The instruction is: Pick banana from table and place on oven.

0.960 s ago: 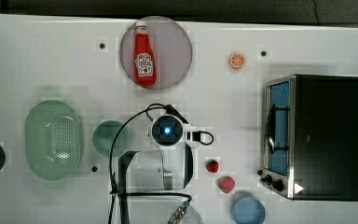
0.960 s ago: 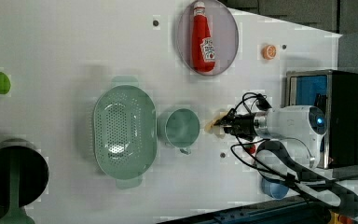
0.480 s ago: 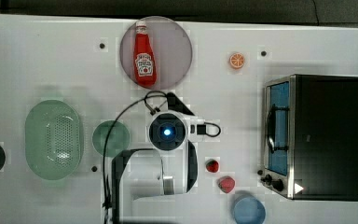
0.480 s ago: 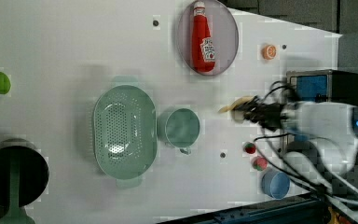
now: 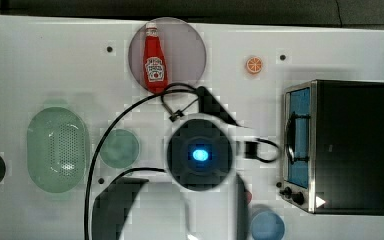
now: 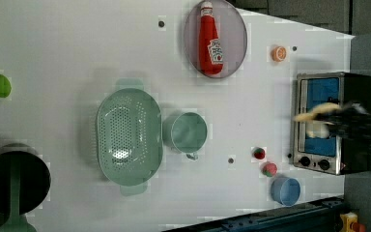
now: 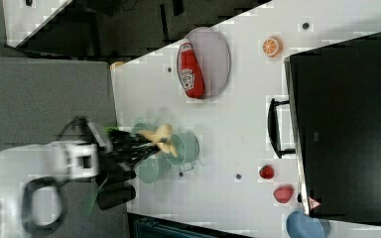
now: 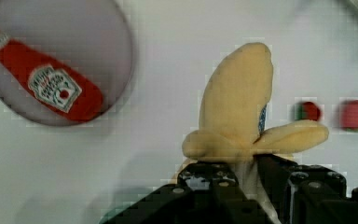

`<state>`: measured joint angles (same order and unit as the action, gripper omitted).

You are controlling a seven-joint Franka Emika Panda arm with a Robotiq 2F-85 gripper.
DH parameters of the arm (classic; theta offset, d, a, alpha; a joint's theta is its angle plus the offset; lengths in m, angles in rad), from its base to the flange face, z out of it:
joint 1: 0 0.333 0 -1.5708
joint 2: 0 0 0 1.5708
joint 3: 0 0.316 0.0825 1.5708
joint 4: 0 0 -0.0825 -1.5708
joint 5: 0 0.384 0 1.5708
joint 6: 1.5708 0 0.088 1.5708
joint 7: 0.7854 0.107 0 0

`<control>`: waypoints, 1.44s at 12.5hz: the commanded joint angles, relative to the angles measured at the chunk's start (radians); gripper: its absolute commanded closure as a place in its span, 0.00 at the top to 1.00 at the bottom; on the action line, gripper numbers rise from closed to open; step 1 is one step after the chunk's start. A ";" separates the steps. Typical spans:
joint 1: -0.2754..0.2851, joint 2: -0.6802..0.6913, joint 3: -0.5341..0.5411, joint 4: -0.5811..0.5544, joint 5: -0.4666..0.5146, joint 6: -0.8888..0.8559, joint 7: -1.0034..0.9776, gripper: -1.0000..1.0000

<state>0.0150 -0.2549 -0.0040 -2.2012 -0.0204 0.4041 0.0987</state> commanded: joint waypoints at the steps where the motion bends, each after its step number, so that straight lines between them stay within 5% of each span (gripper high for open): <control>1: -0.010 -0.001 -0.066 0.133 -0.003 -0.140 0.021 0.25; 9: -0.027 0.102 -0.392 0.219 -0.010 -0.141 -0.459 0.25; 18: -0.032 0.405 -0.677 0.222 -0.005 0.240 -1.046 0.25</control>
<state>-0.0580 0.1957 -0.6934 -1.9844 -0.0235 0.6455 -0.8208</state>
